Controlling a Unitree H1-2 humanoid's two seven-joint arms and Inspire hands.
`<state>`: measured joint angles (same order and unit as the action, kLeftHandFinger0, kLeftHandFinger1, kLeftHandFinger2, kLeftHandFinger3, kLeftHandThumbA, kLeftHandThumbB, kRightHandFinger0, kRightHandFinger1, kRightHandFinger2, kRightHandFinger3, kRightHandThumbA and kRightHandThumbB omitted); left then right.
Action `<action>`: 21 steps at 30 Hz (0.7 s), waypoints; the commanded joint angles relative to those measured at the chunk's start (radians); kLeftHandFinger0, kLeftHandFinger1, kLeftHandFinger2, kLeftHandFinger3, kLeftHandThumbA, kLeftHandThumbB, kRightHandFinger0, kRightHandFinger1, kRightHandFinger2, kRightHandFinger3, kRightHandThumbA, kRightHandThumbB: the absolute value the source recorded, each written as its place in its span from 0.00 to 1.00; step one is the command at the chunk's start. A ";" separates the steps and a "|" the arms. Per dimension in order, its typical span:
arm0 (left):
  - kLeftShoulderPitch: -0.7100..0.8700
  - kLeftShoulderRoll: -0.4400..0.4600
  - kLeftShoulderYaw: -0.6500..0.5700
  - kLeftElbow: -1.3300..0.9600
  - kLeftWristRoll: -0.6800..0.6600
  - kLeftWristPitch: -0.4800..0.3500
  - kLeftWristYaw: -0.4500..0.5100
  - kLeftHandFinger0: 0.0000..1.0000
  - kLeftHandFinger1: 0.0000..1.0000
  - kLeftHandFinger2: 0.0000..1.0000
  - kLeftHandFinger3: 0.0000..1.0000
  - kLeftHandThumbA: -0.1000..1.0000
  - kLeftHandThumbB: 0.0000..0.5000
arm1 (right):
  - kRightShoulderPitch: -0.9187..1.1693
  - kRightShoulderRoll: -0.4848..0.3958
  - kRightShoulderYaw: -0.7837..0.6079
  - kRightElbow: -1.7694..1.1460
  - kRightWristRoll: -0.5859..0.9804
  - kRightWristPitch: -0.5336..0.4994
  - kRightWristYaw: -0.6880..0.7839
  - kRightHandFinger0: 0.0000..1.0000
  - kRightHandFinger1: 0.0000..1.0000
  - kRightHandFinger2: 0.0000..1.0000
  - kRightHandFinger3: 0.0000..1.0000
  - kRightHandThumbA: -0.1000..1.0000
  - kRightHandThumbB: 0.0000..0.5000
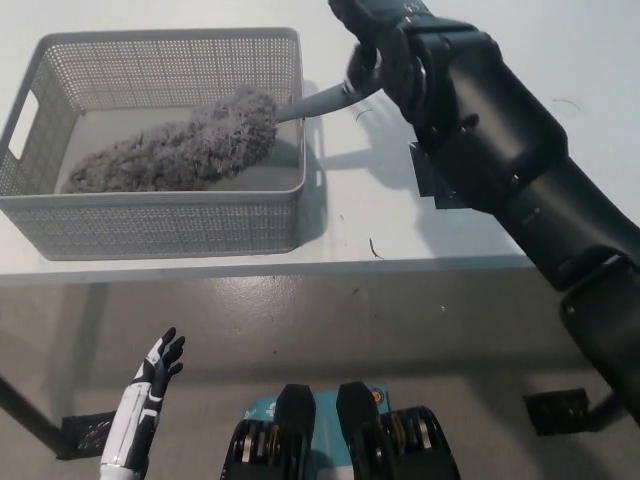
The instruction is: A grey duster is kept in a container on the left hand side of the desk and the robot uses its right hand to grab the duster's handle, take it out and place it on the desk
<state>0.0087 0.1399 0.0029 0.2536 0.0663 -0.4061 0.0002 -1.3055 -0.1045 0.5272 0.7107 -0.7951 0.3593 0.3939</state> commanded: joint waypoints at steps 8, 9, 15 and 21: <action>-0.025 0.018 -0.007 -0.021 0.023 -0.043 -0.016 1.00 1.00 1.00 1.00 1.00 0.31 | -0.107 0.063 0.022 0.062 -0.001 0.029 0.004 1.00 1.00 1.00 1.00 0.94 1.00; -0.026 0.019 -0.007 -0.023 0.025 -0.041 -0.015 1.00 1.00 1.00 1.00 1.00 0.30 | -0.109 0.066 0.023 0.071 0.001 0.027 0.004 1.00 1.00 1.00 1.00 0.95 1.00; -0.030 0.017 -0.004 -0.028 0.011 -0.033 -0.021 1.00 1.00 1.00 1.00 1.00 0.32 | -0.107 0.072 0.022 0.118 0.014 0.017 0.013 1.00 1.00 1.00 1.00 0.92 1.00; -0.039 0.019 -0.006 -0.026 0.016 -0.031 -0.023 1.00 1.00 1.00 1.00 1.00 0.27 | -0.123 0.062 0.029 0.153 0.020 0.024 0.055 1.00 1.00 1.00 1.00 0.90 1.00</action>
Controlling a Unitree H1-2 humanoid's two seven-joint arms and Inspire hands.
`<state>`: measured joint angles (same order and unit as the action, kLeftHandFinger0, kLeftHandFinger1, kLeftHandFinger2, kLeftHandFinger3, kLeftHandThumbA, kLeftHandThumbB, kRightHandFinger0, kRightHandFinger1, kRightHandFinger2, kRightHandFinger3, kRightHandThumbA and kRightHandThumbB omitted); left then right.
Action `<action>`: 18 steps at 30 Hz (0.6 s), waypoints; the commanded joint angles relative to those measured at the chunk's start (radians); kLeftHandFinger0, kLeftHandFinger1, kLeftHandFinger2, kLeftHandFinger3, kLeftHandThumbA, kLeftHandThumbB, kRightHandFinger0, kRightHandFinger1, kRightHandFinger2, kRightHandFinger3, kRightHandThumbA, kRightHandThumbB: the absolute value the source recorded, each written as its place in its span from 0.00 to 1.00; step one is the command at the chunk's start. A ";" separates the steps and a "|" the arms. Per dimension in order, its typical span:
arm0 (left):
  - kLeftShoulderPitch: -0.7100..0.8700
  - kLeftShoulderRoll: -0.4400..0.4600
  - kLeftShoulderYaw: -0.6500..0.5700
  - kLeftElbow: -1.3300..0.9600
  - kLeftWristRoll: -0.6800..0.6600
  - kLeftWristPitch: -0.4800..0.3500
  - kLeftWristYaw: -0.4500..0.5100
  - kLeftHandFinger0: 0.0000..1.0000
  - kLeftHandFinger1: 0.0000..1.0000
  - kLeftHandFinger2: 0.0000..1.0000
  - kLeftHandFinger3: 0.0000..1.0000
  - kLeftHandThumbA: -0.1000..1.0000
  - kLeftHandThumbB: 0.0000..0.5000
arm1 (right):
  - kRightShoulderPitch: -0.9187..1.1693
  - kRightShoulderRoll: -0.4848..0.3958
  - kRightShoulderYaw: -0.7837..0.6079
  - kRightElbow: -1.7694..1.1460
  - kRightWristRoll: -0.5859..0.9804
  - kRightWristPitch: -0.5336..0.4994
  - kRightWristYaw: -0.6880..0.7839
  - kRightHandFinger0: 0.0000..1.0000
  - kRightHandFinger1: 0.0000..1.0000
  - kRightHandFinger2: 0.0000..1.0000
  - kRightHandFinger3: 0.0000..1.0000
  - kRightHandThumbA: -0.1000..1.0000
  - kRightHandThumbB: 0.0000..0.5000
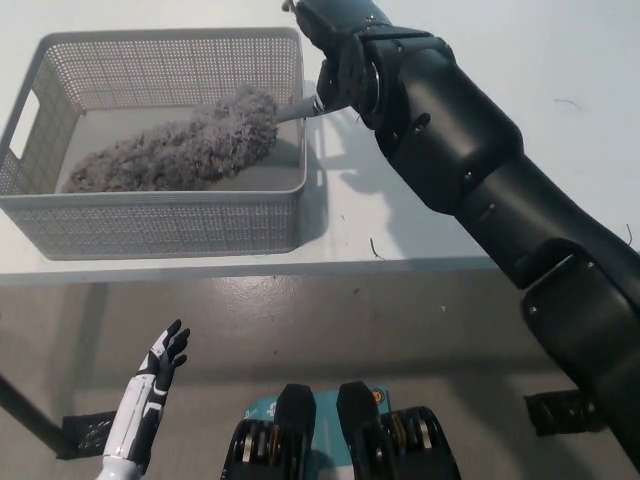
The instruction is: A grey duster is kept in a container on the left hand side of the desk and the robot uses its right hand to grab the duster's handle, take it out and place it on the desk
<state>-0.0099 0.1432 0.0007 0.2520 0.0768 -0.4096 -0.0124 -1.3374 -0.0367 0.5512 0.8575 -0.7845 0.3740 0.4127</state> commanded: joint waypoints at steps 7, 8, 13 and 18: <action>-0.022 0.020 -0.010 -0.024 0.011 -0.022 -0.016 1.00 1.00 1.00 1.00 1.00 0.27 | -0.092 -0.012 0.031 -0.003 0.000 0.037 0.104 1.00 1.00 1.00 1.00 0.81 1.00; -0.021 0.019 -0.010 -0.026 0.012 -0.020 -0.016 1.00 1.00 1.00 1.00 1.00 0.28 | -0.089 -0.009 0.033 0.005 0.001 0.036 0.103 1.00 1.00 1.00 1.00 0.80 1.00; -0.024 0.020 -0.014 -0.024 0.010 -0.017 -0.024 1.00 1.00 1.00 1.00 1.00 0.25 | -0.076 0.012 0.034 0.072 0.013 0.024 0.075 1.00 1.00 1.00 1.00 0.79 1.00; -0.027 0.018 -0.026 -0.026 0.016 -0.015 -0.036 1.00 1.00 1.00 1.00 1.00 0.25 | -0.058 0.038 0.029 0.165 0.020 -0.022 -0.010 1.00 1.00 1.00 1.00 0.80 1.00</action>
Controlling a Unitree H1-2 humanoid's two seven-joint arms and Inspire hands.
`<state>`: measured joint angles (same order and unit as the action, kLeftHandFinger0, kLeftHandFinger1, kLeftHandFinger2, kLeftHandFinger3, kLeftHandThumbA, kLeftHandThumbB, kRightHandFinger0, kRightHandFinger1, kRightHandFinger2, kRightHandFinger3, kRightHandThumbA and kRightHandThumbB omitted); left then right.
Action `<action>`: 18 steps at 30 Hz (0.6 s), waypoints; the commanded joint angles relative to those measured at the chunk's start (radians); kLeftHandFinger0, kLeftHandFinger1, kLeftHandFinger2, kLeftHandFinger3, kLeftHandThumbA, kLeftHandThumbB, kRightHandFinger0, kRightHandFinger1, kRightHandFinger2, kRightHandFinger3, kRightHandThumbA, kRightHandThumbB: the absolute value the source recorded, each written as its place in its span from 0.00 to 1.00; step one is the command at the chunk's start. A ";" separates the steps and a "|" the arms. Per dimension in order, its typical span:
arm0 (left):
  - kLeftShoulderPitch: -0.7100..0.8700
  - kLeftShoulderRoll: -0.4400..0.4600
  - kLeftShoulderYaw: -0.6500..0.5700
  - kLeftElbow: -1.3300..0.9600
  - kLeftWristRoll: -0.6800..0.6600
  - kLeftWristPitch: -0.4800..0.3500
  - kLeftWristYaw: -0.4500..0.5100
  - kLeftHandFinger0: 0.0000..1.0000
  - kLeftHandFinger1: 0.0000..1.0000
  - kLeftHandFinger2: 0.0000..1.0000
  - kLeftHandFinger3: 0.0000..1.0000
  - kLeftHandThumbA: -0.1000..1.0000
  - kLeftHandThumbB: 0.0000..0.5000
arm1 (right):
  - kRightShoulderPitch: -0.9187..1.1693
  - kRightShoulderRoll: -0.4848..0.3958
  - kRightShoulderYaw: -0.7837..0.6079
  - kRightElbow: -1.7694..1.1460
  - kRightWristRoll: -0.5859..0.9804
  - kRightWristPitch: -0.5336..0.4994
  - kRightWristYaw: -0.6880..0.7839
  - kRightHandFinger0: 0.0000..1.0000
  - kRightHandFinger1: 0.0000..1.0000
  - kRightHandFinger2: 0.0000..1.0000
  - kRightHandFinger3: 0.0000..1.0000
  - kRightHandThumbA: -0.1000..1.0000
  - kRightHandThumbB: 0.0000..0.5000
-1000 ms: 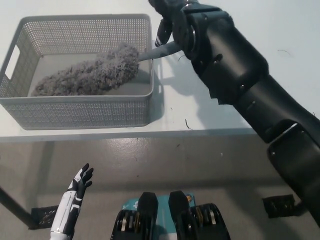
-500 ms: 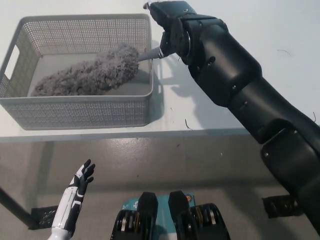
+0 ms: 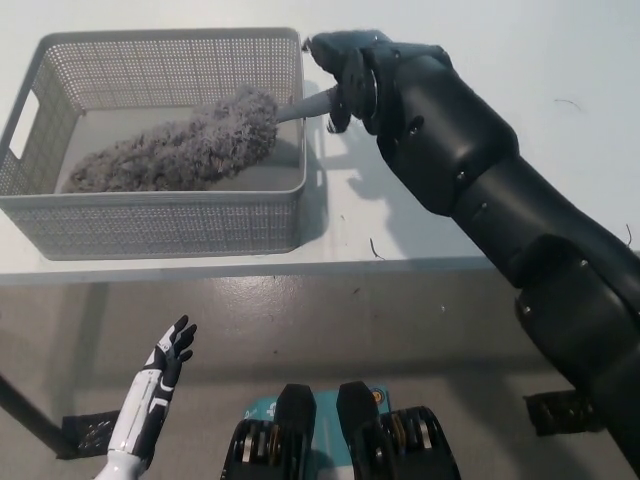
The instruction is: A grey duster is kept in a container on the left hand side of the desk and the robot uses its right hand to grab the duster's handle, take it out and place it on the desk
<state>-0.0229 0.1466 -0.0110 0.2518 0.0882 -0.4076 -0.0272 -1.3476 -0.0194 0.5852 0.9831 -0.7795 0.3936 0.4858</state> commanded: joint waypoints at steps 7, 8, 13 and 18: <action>-0.021 0.008 -0.010 -0.027 -0.008 -0.001 -0.024 1.00 1.00 1.00 1.00 1.00 0.28 | -0.025 0.070 -0.011 0.164 -0.007 -0.073 -0.390 0.23 0.32 0.46 0.89 0.37 0.79; -0.022 0.009 -0.011 -0.029 -0.009 0.000 -0.027 1.00 1.00 1.00 1.00 1.00 0.28 | -0.016 0.072 -0.020 0.169 -0.006 -0.074 -0.453 0.01 0.02 0.19 0.71 0.06 0.58; -0.022 0.012 -0.013 -0.034 0.013 0.003 -0.021 1.00 1.00 1.00 1.00 1.00 0.28 | 0.021 0.066 -0.072 0.152 0.020 -0.121 -0.644 0.00 0.11 0.22 0.39 0.00 0.36; -0.029 0.011 -0.018 -0.029 0.007 0.010 -0.029 1.00 1.00 1.00 1.00 1.00 0.31 | 0.030 0.064 -0.108 0.161 0.035 -0.139 -0.786 0.01 0.29 0.58 0.28 0.23 0.14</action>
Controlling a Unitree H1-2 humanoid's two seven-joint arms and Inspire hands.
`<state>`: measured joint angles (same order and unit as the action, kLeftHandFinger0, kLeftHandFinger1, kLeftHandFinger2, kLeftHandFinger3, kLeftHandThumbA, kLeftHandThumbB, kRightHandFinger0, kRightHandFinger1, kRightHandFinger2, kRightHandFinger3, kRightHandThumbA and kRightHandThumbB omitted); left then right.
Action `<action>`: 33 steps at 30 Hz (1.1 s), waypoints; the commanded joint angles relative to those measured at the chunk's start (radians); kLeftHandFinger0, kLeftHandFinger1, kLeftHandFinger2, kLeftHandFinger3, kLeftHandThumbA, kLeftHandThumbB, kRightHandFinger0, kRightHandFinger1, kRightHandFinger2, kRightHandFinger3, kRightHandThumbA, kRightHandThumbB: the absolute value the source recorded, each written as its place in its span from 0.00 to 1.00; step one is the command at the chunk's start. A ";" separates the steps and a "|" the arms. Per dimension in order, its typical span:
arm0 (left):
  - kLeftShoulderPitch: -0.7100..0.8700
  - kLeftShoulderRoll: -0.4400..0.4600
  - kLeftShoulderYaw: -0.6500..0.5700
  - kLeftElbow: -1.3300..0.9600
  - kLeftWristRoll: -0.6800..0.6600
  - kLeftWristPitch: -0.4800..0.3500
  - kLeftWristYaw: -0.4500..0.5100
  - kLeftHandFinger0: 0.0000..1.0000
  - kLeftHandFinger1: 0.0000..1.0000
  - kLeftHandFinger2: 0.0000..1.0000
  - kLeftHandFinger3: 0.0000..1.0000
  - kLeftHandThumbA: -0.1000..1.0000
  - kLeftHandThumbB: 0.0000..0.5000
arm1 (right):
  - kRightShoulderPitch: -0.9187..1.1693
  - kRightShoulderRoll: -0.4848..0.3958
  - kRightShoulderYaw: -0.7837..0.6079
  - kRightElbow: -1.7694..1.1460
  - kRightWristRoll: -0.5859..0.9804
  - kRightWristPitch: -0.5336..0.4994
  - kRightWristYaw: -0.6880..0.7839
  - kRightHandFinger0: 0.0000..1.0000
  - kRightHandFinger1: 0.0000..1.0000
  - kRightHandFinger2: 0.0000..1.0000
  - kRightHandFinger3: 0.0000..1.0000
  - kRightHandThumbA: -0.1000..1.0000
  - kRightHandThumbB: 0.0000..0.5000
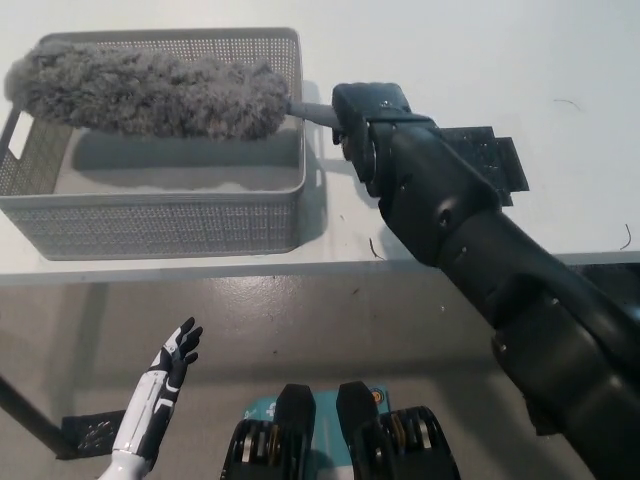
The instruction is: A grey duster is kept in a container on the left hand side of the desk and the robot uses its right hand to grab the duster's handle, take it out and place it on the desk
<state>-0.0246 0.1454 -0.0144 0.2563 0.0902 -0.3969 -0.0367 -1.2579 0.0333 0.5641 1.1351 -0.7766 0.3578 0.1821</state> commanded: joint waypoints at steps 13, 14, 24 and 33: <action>-0.032 0.011 -0.020 -0.031 0.011 0.003 -0.024 1.00 1.00 1.00 1.00 1.00 0.31 | -0.061 0.066 -0.647 -0.095 0.532 -0.281 -0.493 0.00 0.11 0.46 0.41 0.04 0.16; -0.033 0.012 -0.020 -0.030 0.013 -0.002 -0.023 1.00 1.00 1.00 1.00 1.00 0.29 | -0.069 0.071 -0.705 -0.100 0.573 -0.294 -0.482 0.00 0.03 0.39 0.36 0.07 0.16; -0.040 0.001 -0.016 -0.015 0.010 -0.015 -0.014 1.00 1.00 1.00 1.00 0.98 0.31 | -0.141 0.121 -1.184 -0.234 1.040 -0.278 -0.342 0.00 0.07 0.61 1.00 0.00 0.01; -0.040 0.006 -0.018 -0.012 0.027 -0.024 -0.009 1.00 1.00 1.00 1.00 1.00 0.25 | -0.107 0.085 -1.188 -0.257 0.938 -0.291 -0.347 0.00 0.00 0.49 0.79 0.04 0.01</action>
<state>-0.0249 0.1402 -0.0147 0.2765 0.0922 -0.3814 -0.0394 -1.1670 0.0792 -0.3438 1.1126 -0.2848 0.2735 -0.0560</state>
